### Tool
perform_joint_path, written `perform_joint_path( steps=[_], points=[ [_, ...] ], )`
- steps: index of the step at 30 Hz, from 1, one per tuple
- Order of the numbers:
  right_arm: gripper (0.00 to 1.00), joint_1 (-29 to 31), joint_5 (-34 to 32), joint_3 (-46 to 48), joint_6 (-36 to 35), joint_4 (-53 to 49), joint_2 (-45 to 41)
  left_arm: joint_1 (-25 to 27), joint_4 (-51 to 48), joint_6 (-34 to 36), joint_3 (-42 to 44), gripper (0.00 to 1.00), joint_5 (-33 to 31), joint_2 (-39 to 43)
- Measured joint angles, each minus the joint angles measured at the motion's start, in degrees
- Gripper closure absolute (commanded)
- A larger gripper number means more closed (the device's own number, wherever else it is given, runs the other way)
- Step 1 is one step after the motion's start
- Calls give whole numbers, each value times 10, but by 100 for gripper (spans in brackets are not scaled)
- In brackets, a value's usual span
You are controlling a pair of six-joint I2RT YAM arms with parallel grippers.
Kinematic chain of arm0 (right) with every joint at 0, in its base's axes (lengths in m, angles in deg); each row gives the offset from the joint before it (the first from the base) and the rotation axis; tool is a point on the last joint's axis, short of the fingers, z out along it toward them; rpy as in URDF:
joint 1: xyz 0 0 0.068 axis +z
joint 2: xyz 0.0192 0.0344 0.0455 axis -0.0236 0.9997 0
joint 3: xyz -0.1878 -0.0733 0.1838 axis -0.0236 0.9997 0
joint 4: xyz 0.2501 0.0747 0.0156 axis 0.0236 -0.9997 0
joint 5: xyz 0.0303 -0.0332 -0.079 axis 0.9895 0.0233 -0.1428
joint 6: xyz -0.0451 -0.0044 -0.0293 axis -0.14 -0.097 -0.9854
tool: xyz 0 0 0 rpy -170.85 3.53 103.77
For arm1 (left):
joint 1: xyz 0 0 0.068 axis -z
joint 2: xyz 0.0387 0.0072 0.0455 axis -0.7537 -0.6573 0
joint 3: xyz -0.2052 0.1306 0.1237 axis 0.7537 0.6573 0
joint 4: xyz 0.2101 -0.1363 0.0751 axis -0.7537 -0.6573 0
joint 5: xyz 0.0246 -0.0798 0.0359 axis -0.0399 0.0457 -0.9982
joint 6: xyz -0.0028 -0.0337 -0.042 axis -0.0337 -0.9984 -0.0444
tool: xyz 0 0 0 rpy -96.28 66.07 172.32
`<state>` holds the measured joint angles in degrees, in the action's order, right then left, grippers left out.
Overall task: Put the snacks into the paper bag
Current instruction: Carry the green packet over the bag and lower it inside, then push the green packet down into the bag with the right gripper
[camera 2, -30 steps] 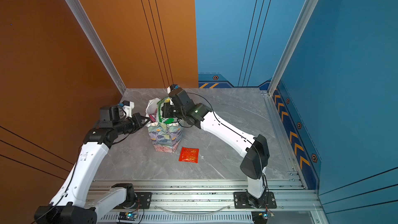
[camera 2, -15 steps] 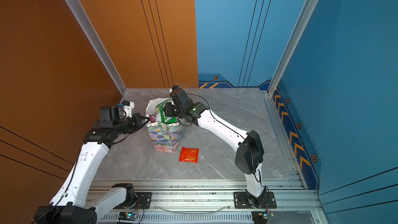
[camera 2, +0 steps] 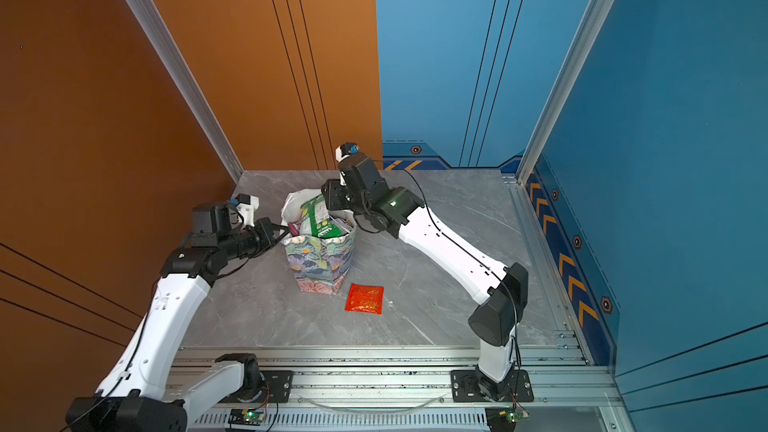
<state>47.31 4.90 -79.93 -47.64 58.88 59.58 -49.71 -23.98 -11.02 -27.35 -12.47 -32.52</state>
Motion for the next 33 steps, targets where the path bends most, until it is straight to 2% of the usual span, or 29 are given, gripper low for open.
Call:
perform_joint_path(
  steps=[9, 17, 23, 33],
  points=[
    [63, 40, -9, -75, -41, -52, 59, 0, 0, 0, 0, 100, 0, 0],
    [63, 31, -13, -83, -48, -99, 152, 0, 0, 0, 0, 100, 0, 0],
    [63, 28, -13, -138, -49, -123, 209, 0, 0, 0, 0, 100, 0, 0],
    [63, 11, 16, -172, -60, -153, 197, 0, 0, 0, 0, 100, 0, 0]
  ],
)
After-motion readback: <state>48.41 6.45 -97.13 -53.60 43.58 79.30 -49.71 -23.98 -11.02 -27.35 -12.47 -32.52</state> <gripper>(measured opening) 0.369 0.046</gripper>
